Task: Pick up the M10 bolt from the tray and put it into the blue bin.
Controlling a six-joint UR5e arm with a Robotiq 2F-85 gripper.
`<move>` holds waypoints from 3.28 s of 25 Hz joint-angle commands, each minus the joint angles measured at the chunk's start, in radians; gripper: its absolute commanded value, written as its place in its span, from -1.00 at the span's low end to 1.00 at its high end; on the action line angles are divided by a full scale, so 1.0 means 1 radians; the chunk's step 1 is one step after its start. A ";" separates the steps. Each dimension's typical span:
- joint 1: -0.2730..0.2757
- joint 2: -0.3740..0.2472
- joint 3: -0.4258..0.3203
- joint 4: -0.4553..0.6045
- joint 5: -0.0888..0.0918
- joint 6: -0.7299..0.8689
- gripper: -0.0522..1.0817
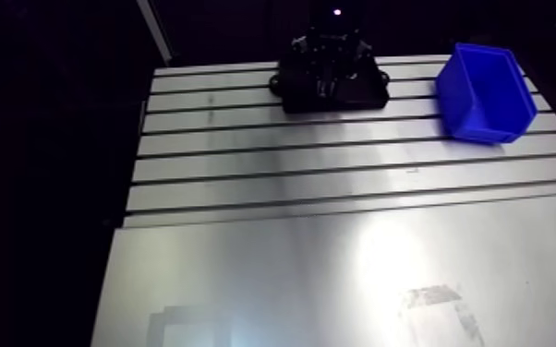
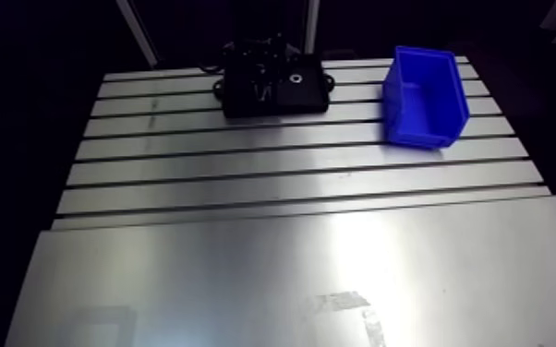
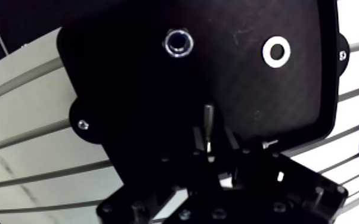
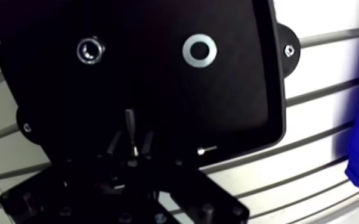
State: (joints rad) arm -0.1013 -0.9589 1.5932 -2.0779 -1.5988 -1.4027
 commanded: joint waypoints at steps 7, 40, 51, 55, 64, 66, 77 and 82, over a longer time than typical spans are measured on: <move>0.000 0.001 0.006 -0.015 0.001 -0.002 0.47; -0.009 -0.102 -0.028 0.031 0.003 -0.012 0.93; -0.049 -0.224 -0.048 0.167 0.007 -0.229 0.94; -0.066 -0.264 -0.043 0.222 0.007 -0.374 0.93; -0.181 -0.353 -0.037 0.281 0.010 -0.799 0.92; -0.203 -0.367 -0.029 0.281 0.015 -0.916 0.91; -0.325 -0.386 0.015 0.279 0.040 -1.482 0.90; -0.362 -0.378 0.015 0.282 0.032 -1.732 0.90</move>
State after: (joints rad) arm -0.4268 -1.3422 1.6053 -1.7973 -1.5620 -2.9062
